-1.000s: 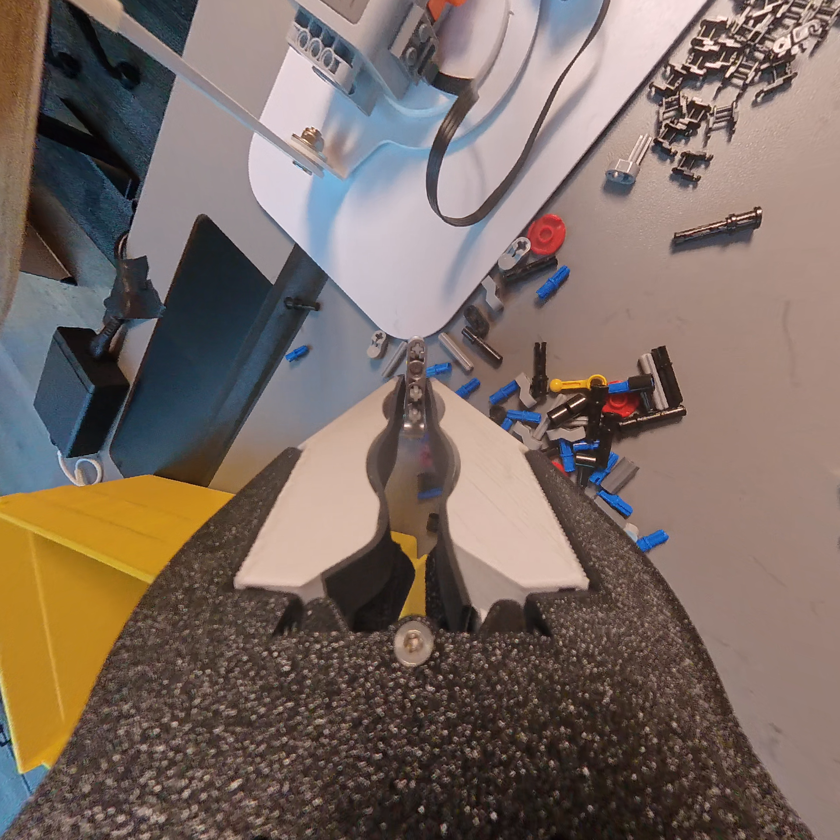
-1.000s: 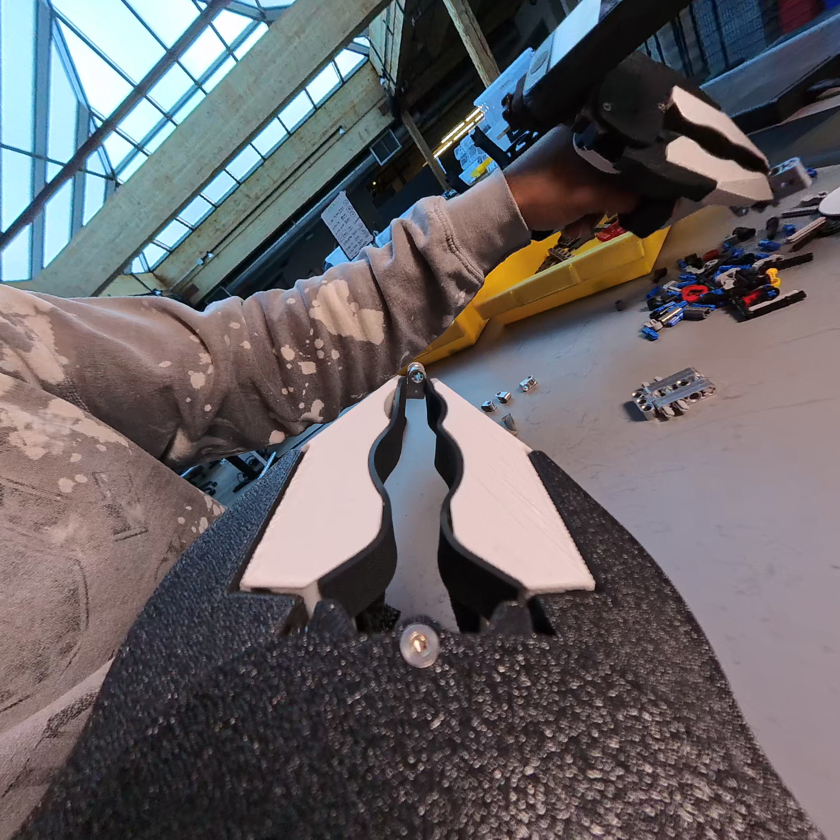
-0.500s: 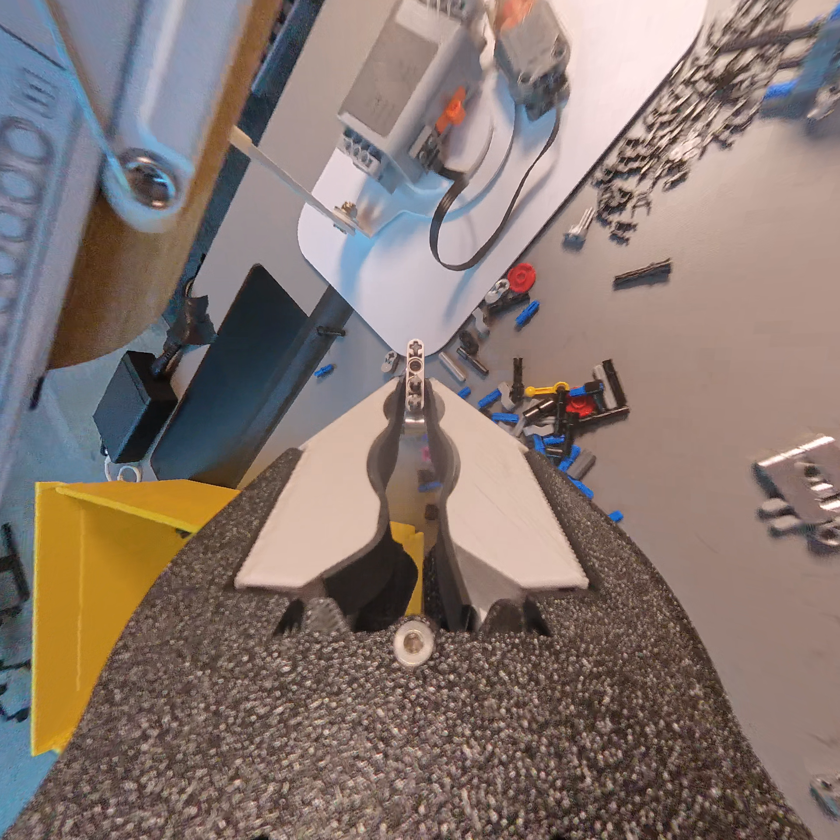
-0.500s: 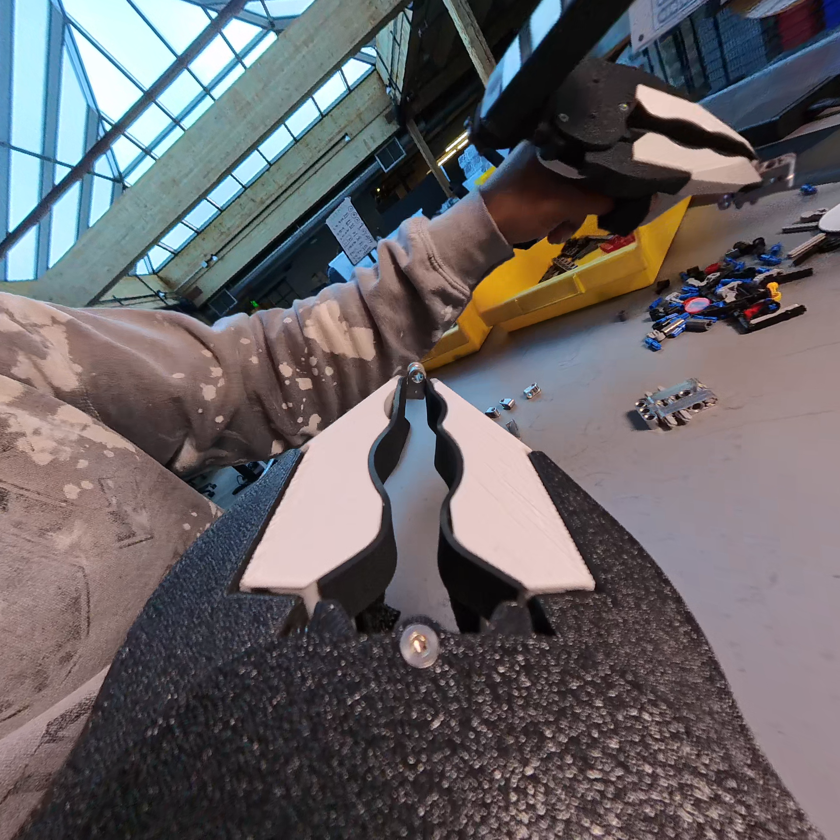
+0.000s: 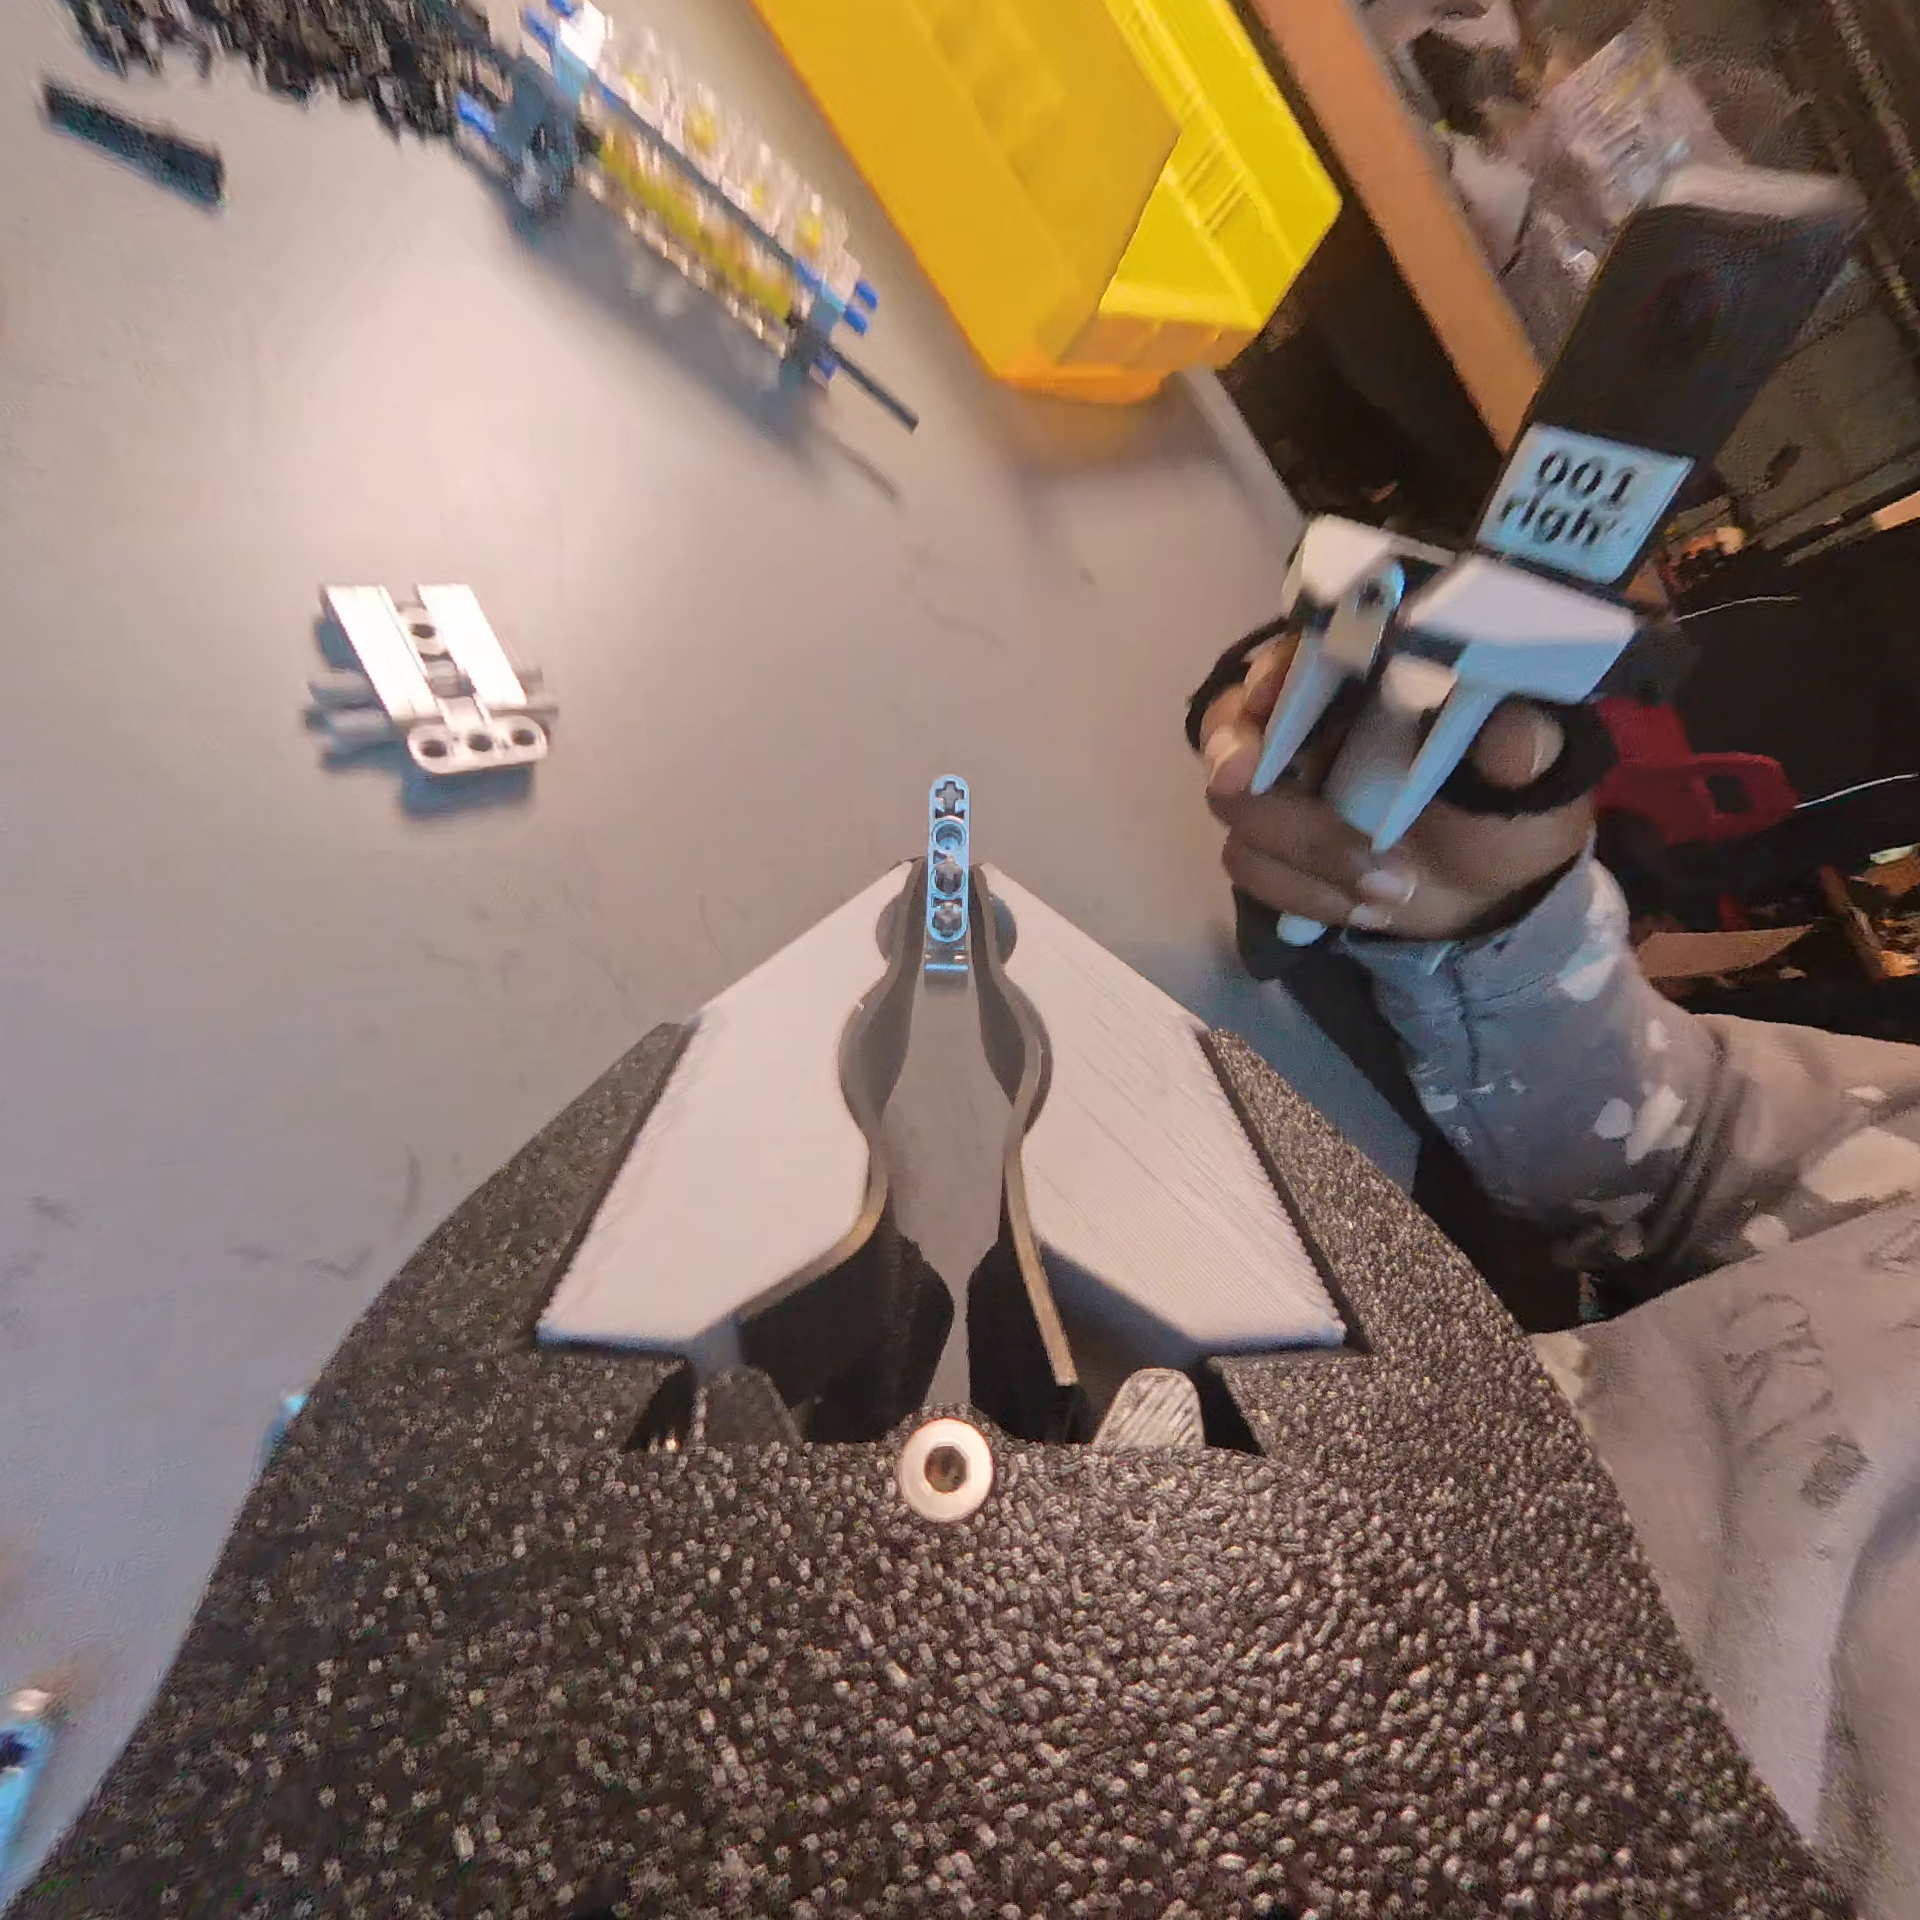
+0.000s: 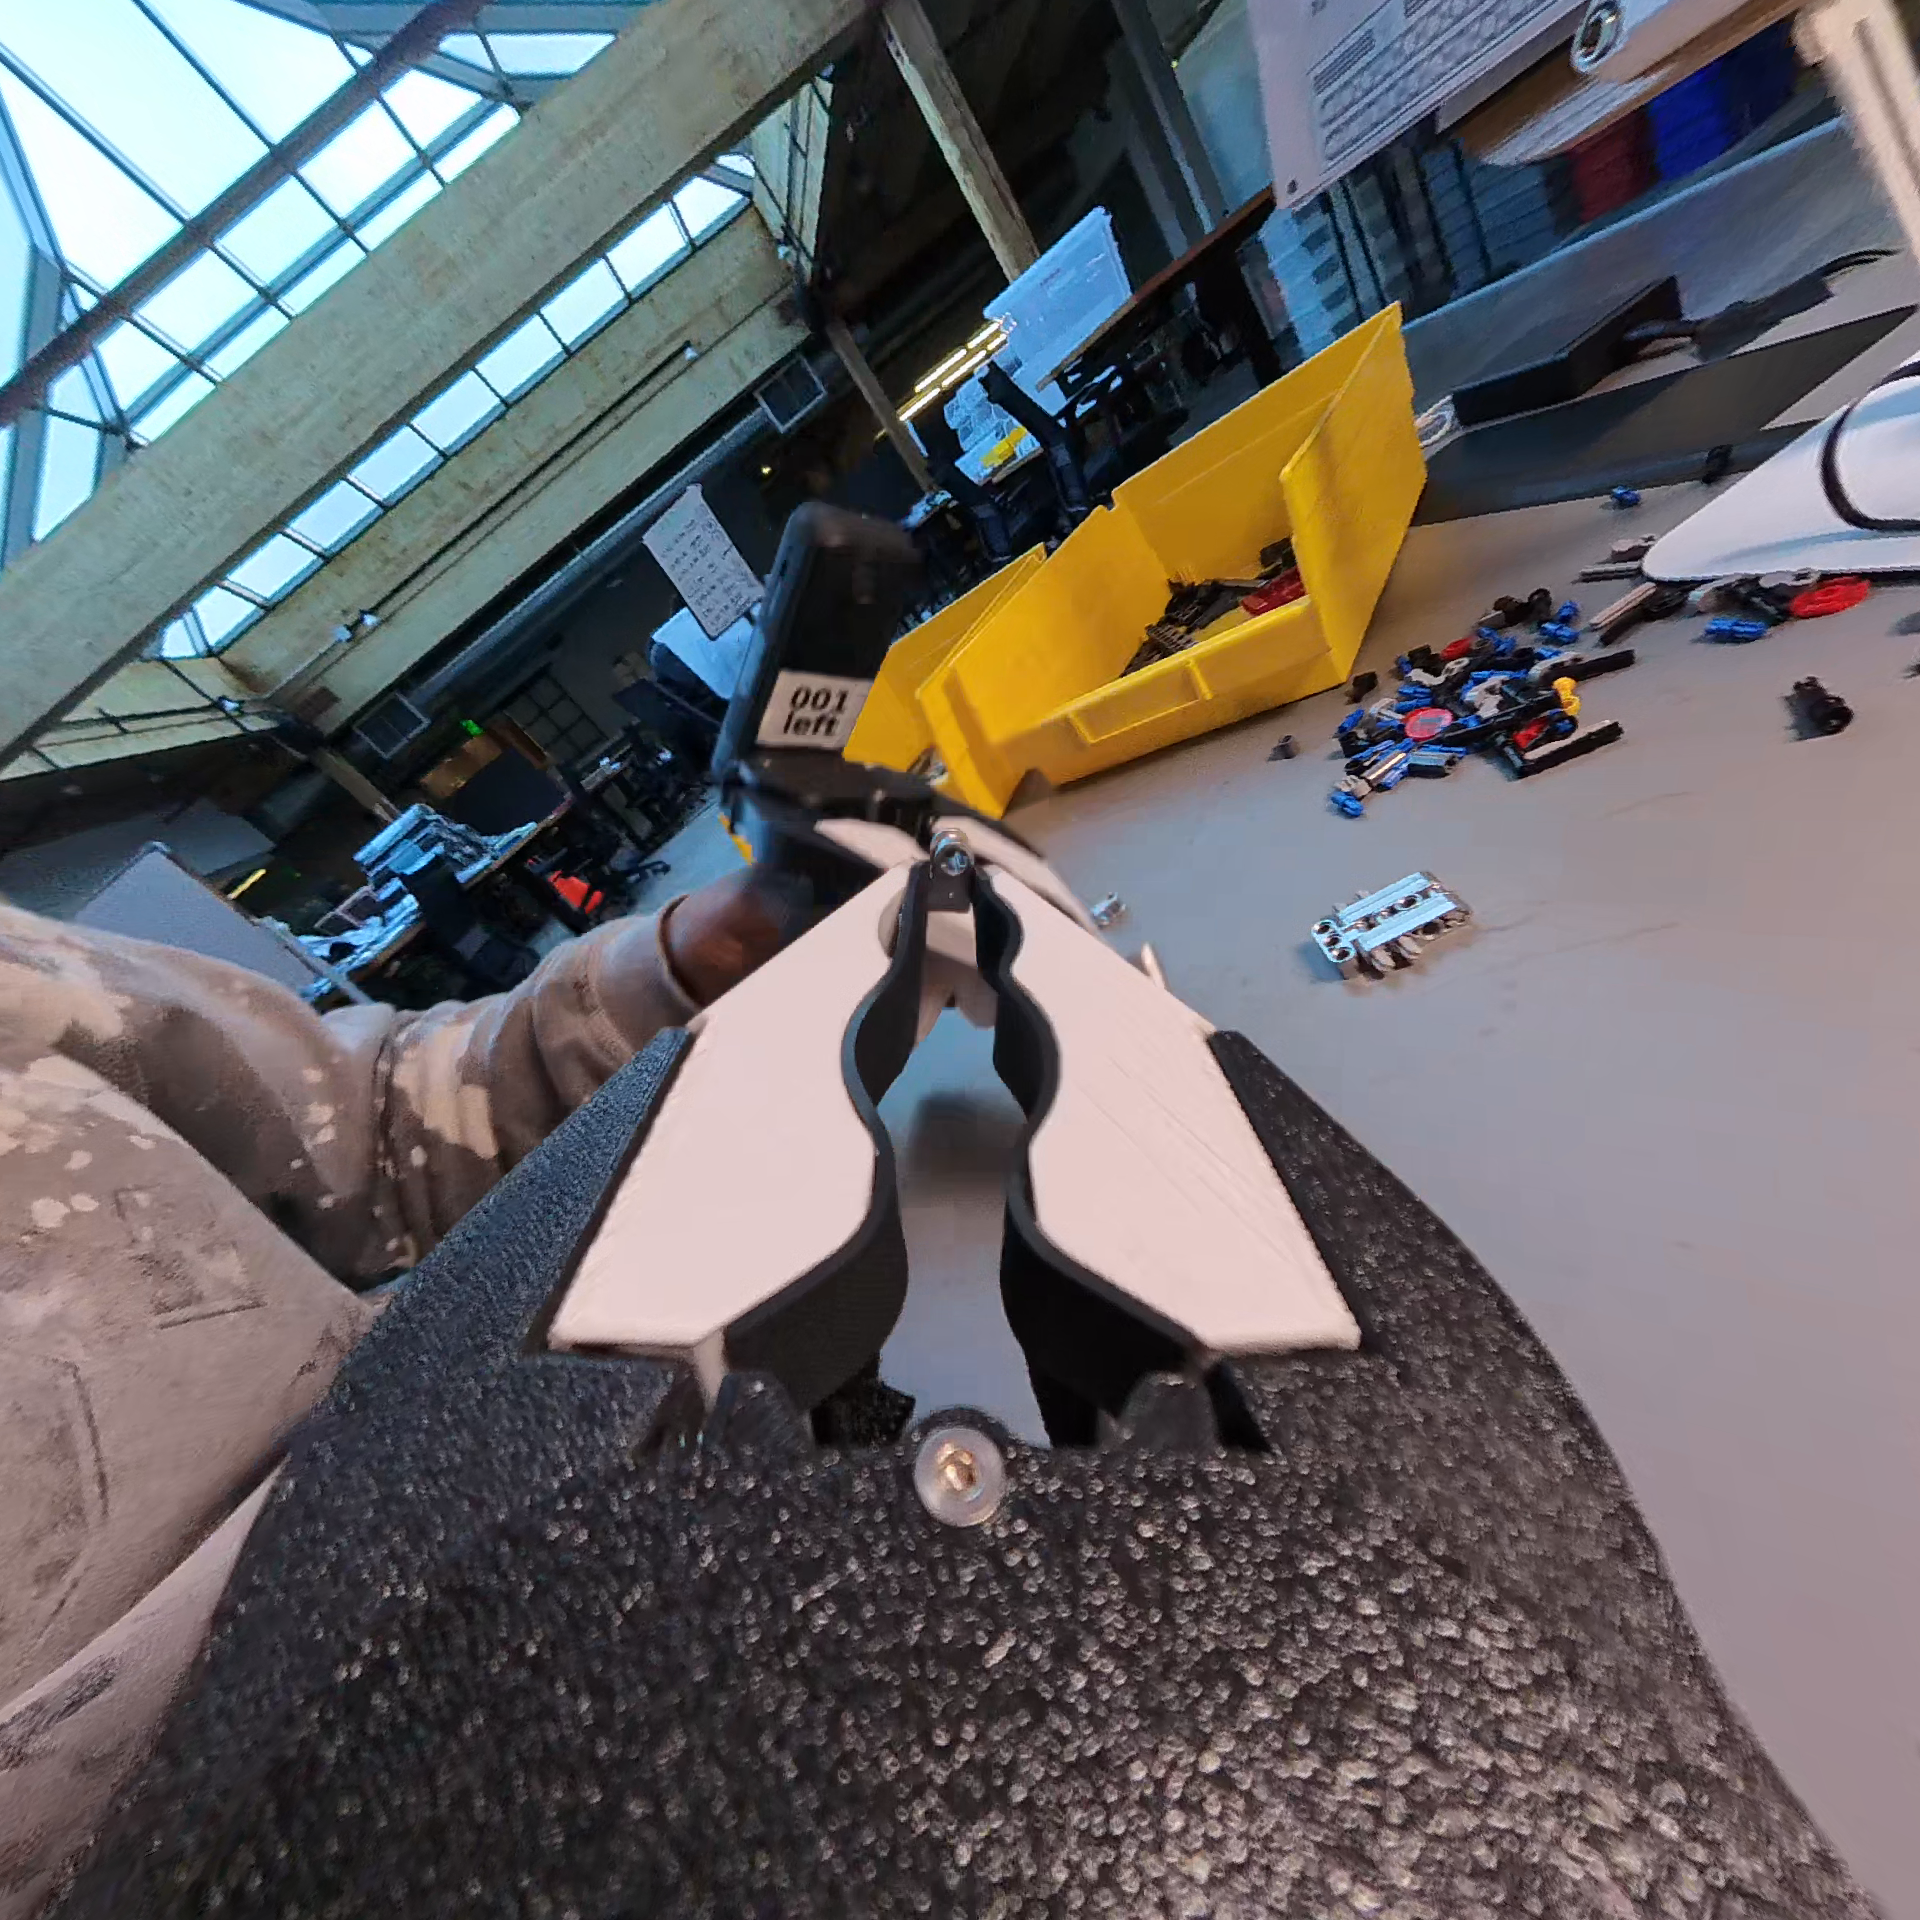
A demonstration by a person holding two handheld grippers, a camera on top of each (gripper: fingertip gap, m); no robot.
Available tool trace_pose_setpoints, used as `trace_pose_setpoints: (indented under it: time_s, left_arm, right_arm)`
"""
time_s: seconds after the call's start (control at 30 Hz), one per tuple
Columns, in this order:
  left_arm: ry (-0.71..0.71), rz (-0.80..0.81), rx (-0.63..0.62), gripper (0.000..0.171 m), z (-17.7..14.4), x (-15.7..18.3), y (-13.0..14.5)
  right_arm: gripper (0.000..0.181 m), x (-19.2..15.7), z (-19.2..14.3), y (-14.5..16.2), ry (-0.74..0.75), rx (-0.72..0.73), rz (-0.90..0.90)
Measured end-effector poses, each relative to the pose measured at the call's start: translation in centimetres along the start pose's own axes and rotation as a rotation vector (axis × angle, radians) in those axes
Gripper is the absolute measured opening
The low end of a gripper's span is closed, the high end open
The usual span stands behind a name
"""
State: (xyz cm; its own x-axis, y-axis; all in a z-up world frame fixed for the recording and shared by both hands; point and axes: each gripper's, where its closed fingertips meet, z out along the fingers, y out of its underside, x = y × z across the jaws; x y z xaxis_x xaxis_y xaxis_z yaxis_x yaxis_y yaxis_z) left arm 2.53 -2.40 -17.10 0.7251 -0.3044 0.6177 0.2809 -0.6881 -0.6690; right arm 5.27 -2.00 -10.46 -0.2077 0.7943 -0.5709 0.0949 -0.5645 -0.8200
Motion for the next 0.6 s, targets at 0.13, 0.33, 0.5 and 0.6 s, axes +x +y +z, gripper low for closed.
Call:
trace_pose_setpoints:
  time_s: [0.13,0.33,0.5,0.6]
  left_arm:
    - [-0.117,0.013,-0.053,0.007,0.8,-0.6,3.7]
    - [-0.232,0.115,-0.107,0.015,-0.8,-1.7,4.9]
    - [-0.272,0.208,-0.179,0.025,-2.4,-2.1,5.8]
    - [-0.269,0.345,-0.215,0.031,-3.0,-2.1,5.4]
  right_arm:
    - [0.007,2.0,-0.6,-0.2,0.074,0.016,0.032]
    - [0.007,2.3,-0.3,0.5,0.079,-0.011,0.045]
    - [0.007,2.4,-0.1,1.1,0.085,-0.039,0.029]
    - [0.007,2.4,-0.1,1.1,0.084,-0.038,0.033]
